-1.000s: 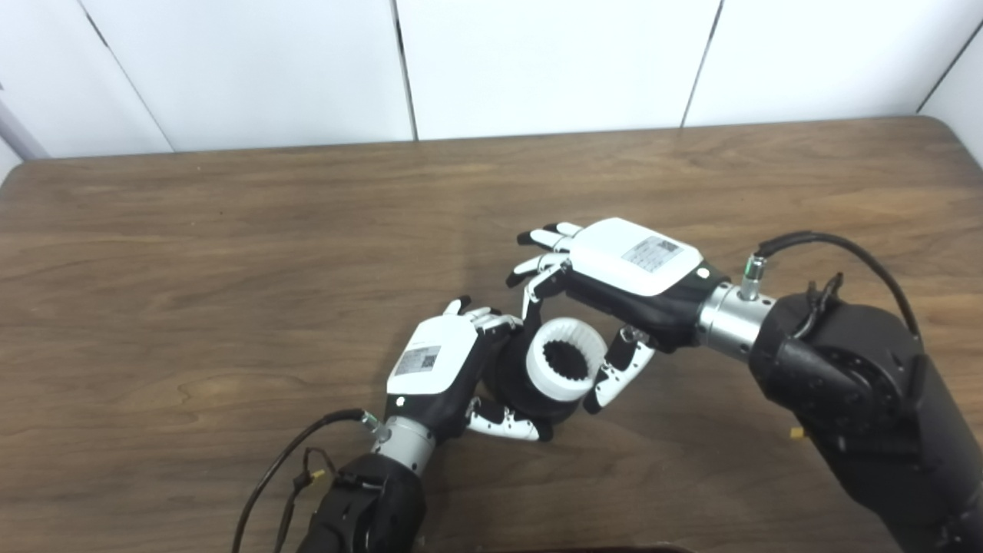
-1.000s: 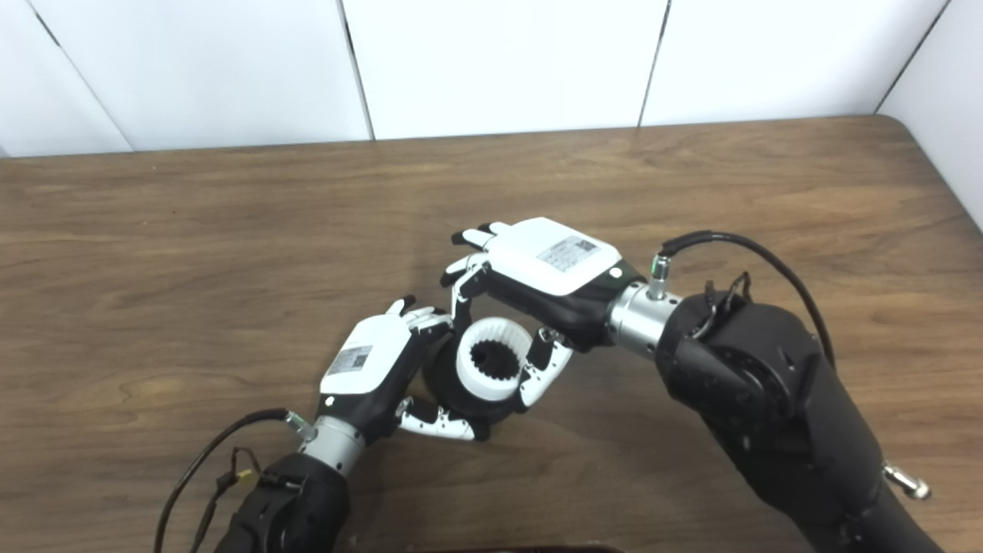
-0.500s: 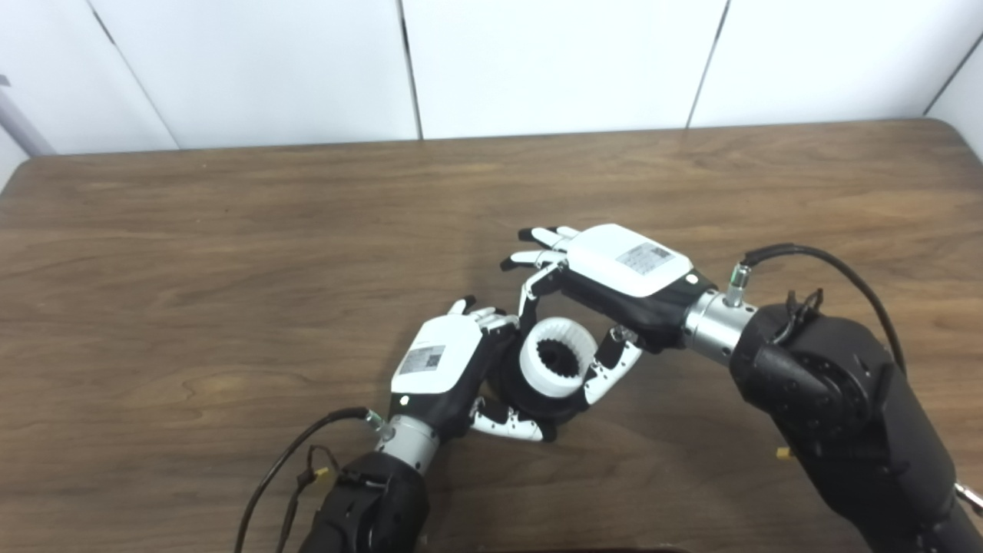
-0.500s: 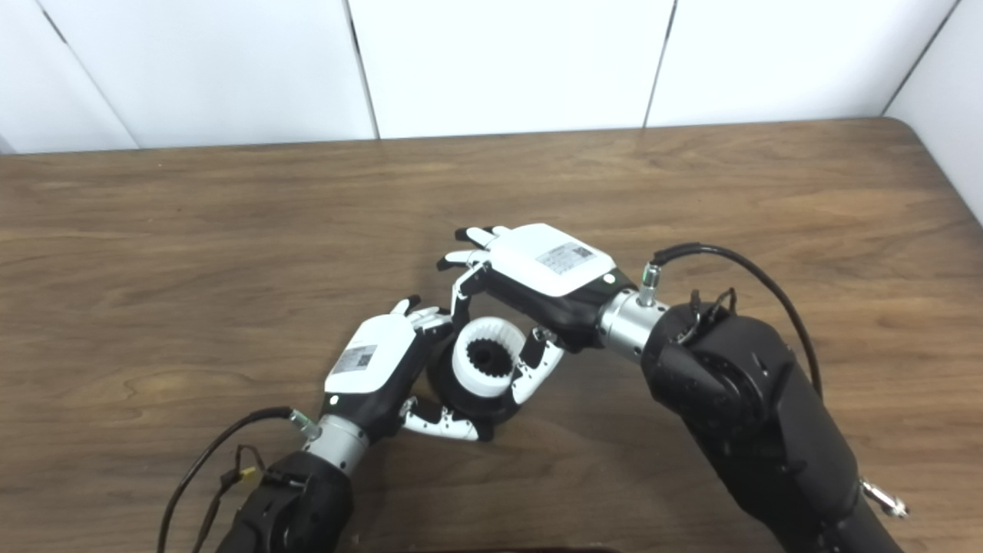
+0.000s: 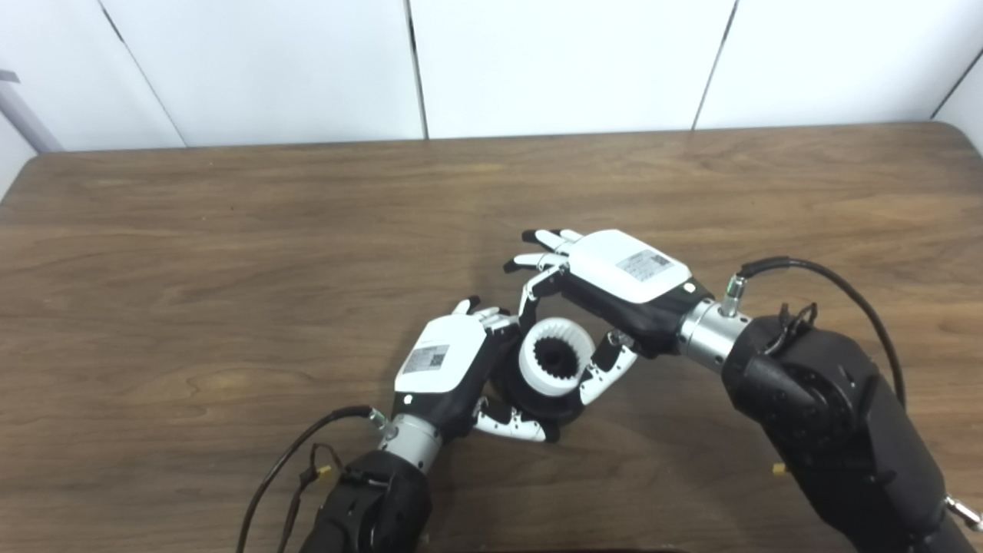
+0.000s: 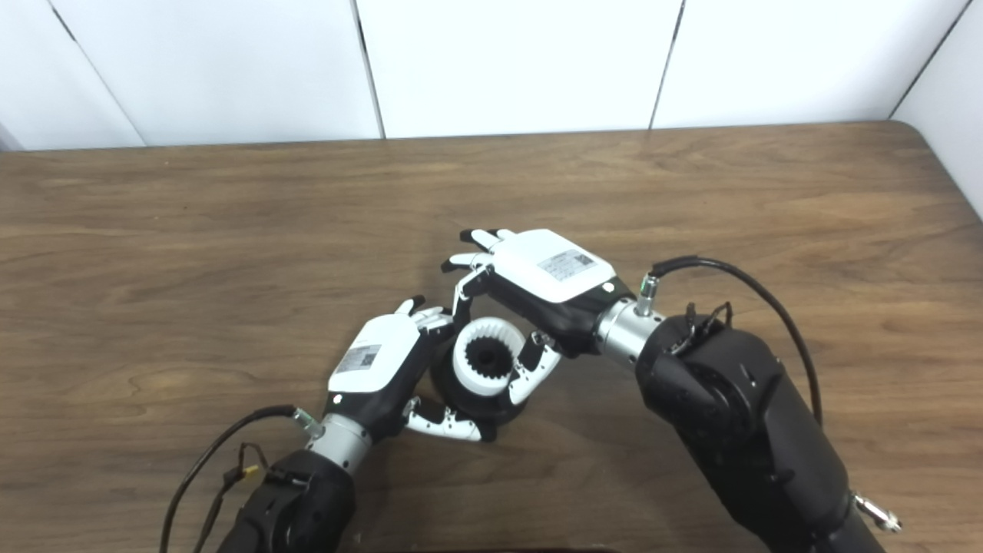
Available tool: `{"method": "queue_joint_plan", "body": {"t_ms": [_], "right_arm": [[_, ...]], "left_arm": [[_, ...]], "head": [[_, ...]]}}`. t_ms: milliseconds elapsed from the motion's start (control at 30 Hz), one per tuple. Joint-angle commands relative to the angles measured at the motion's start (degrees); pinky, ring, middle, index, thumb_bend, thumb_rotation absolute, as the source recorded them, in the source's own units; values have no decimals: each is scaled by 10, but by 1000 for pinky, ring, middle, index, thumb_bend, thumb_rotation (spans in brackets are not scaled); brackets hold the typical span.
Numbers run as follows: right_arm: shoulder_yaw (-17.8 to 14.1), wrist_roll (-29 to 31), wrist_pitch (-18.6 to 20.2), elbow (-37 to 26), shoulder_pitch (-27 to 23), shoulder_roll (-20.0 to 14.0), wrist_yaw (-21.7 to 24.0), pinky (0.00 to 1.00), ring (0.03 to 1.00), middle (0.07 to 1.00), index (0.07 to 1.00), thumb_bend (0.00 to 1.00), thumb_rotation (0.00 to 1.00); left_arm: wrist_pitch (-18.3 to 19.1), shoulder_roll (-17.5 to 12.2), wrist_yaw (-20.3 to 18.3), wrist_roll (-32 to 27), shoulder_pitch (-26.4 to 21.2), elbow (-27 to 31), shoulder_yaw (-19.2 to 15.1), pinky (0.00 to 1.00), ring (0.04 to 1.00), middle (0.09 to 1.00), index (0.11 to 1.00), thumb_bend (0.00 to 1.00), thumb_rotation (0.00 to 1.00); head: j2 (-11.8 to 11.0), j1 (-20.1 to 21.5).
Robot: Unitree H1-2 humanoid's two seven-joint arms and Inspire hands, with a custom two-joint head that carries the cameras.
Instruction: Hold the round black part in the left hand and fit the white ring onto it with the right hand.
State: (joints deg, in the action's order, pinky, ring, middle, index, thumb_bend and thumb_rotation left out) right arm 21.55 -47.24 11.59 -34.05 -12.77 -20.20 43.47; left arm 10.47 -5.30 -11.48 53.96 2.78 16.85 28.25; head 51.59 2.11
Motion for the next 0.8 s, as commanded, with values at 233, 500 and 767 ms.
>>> {"method": "queue_joint_plan", "body": {"t_ms": [233,500,767], "right_arm": [[6,-10,-14,3,-13,-1,3,1000,1000,898,484,523,132],[8,-11,-22,18,-12,2,-3,1000,1000,890,484,524,133],[4,-14,-10,34,-16,3,1,1000,1000,893,490,525,140]], "left_arm": [[-4,5,-5,8,-6,14,5,1000,872,777,480,525,57],[-2,8,-6,8,-6,18,5,1000,870,775,480,525,57],[0,9,-10,9,-7,21,4,1000,872,779,479,525,57]], "head": [[3,6],[5,6],[6,7]]}}
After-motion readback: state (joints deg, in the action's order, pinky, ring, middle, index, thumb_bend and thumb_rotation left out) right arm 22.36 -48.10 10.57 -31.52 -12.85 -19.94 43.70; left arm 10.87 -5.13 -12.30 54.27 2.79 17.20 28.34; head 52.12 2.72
